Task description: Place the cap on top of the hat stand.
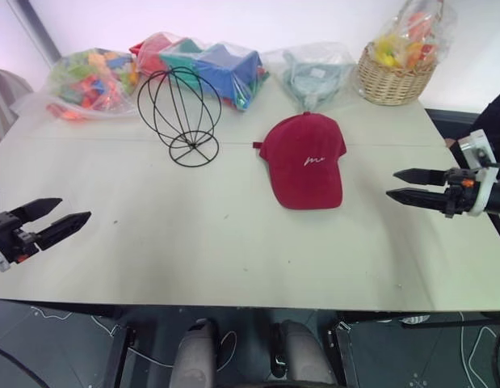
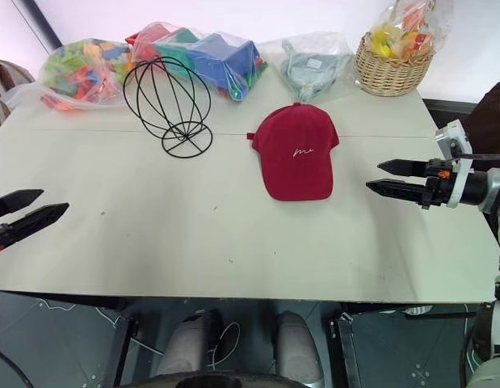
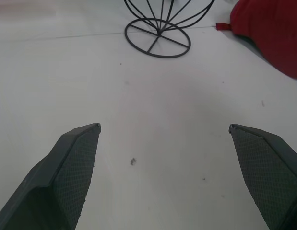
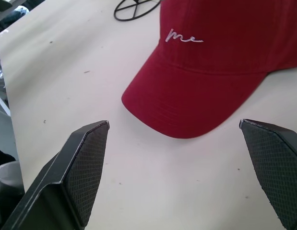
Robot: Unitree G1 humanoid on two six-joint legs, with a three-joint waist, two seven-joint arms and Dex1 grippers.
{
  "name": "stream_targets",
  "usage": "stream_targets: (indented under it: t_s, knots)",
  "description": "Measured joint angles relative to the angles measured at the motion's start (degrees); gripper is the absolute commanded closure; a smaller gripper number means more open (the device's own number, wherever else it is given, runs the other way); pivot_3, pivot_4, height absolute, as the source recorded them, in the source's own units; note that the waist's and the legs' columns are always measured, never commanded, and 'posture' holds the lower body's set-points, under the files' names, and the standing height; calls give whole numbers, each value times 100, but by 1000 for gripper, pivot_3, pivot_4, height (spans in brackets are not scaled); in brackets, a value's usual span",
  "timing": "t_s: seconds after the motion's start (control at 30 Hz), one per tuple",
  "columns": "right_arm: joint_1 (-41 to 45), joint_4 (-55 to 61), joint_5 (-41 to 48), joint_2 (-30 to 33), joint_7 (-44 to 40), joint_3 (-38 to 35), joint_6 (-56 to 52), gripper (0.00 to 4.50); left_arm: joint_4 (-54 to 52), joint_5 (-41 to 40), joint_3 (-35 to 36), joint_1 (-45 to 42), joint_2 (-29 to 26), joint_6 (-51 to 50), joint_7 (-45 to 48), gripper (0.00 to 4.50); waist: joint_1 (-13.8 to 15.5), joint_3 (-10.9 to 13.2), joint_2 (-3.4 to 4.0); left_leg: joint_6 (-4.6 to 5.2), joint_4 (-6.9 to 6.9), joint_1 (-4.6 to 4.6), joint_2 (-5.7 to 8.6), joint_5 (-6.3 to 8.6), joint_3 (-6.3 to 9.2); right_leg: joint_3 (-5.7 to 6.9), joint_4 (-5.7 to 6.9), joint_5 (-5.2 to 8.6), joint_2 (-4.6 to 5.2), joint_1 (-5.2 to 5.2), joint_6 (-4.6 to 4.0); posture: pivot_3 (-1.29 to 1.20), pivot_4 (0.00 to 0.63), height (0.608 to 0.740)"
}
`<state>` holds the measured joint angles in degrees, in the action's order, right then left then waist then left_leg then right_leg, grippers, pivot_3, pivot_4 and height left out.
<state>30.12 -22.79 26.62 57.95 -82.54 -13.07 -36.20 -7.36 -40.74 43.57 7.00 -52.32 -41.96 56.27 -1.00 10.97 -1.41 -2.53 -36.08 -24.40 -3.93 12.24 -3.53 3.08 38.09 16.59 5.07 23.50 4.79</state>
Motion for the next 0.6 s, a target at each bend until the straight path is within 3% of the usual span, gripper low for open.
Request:
stream_targets:
  t_s: [0.6]
  knots:
    - [-291, 604, 247, 12, 458, -136, -347, 0, 88, 4, 0, -108, -159, -28, 120, 12, -1, 0, 0, 1, 0, 0, 0, 0, 0, 0, 0, 0, 0, 0, 0, 0, 150, 740]
